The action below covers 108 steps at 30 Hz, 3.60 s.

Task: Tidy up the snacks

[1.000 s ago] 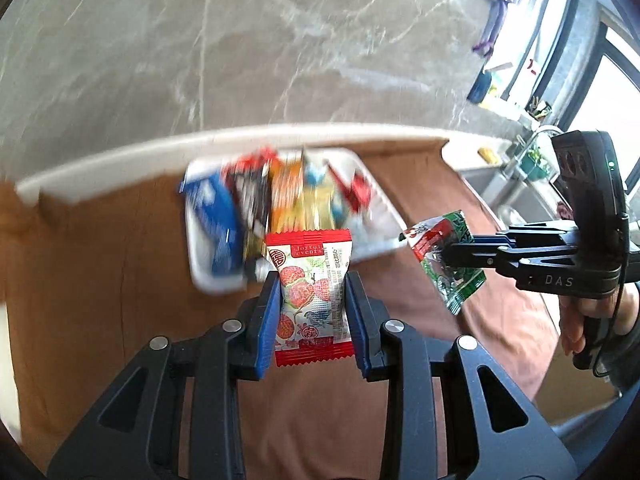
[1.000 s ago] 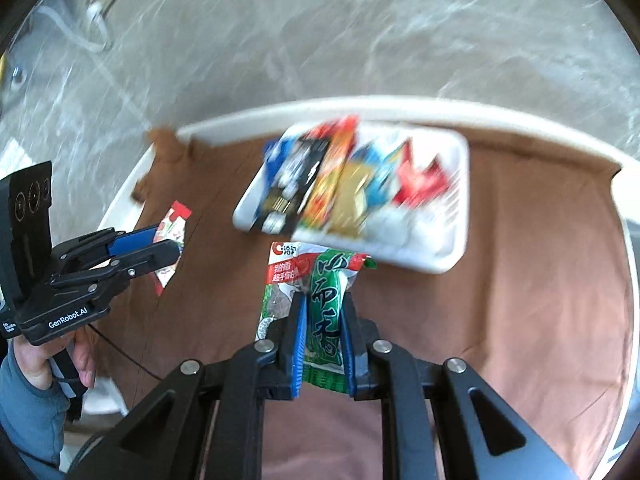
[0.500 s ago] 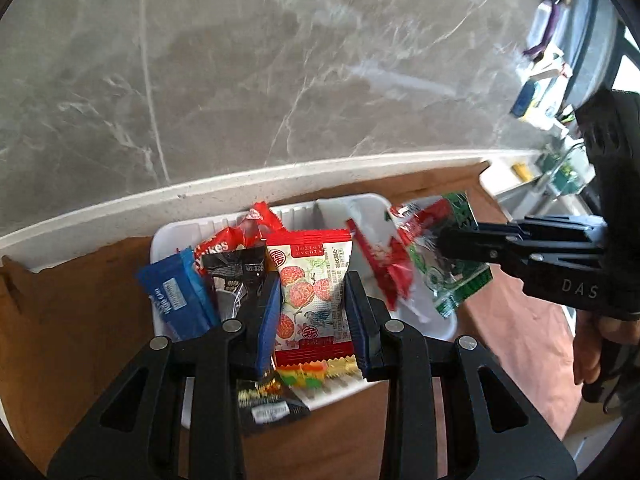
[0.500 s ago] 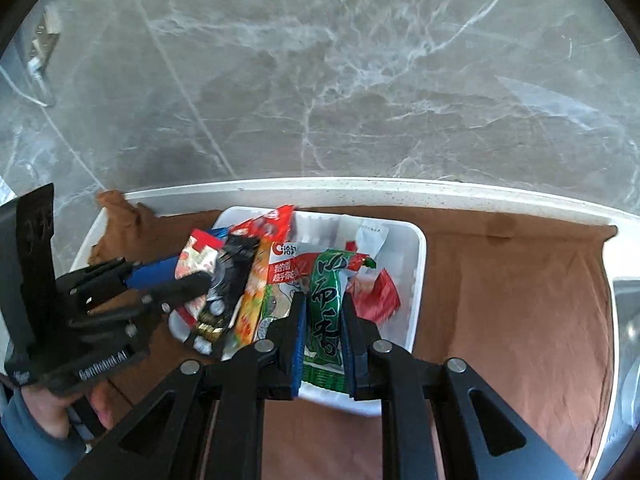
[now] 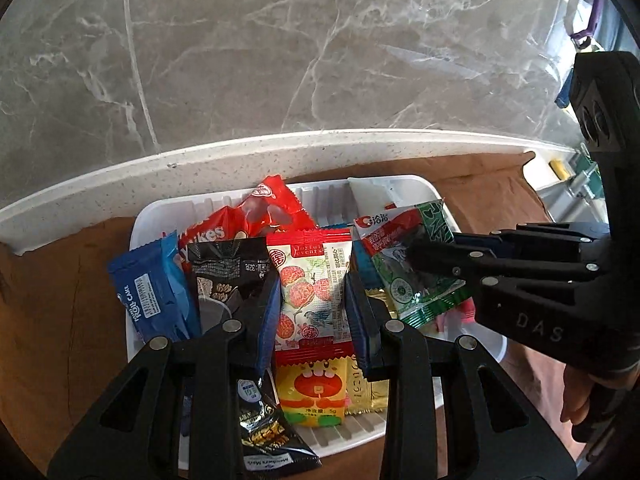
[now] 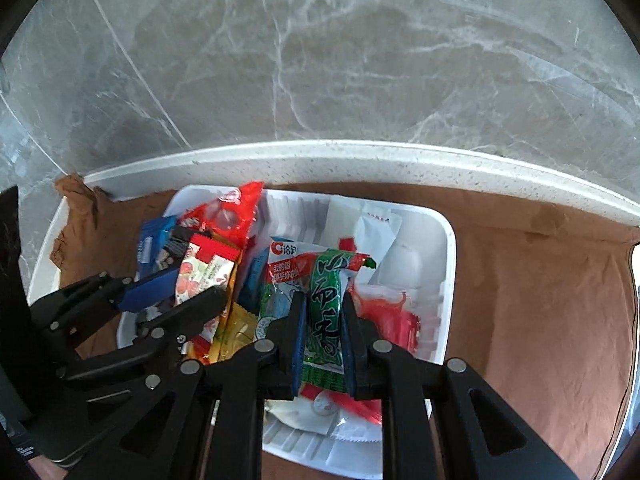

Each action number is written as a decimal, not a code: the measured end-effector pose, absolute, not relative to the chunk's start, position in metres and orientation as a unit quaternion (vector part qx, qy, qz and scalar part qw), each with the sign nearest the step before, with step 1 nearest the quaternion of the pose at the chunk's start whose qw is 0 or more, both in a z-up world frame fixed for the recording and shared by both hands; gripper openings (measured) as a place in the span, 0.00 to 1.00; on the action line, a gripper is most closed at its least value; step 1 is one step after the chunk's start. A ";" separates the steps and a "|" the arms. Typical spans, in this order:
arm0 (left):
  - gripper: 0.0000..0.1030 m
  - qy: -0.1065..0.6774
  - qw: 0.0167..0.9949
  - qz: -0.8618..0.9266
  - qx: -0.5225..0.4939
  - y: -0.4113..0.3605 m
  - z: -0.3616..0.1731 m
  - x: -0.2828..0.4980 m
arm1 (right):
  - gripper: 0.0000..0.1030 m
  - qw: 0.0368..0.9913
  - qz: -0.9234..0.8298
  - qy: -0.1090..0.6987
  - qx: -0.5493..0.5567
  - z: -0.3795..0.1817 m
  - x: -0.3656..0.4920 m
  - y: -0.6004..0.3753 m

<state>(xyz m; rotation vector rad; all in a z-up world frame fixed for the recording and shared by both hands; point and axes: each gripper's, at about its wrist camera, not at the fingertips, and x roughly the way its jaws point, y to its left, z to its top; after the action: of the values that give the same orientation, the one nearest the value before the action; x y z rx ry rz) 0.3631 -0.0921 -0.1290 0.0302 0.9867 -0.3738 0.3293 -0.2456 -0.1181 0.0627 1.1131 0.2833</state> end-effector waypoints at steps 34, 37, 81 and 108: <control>1.00 0.414 0.907 -0.074 -0.025 -0.046 -0.075 0.310 | 0.76 0.888 0.084 0.453 0.006 -0.055 0.286 -0.243; 1.00 0.405 0.908 -0.093 -0.057 -0.036 -0.062 0.291 | 0.87 0.899 0.081 0.430 0.032 -0.039 0.263 -0.252; 1.00 0.428 0.902 0.055 -0.012 -0.025 -0.003 0.122 | 0.96 0.910 0.041 0.413 0.009 0.000 0.093 -0.244; 1.00 0.430 0.903 0.000 0.010 -0.042 -0.003 0.129 | 0.96 0.903 0.004 0.429 0.016 -0.003 0.089 -0.243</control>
<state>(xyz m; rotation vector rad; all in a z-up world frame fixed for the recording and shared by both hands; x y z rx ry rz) 0.1290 -0.0423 -0.0025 0.0215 0.8882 0.0002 0.0885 -0.2427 -0.0029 0.0336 0.8858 0.0083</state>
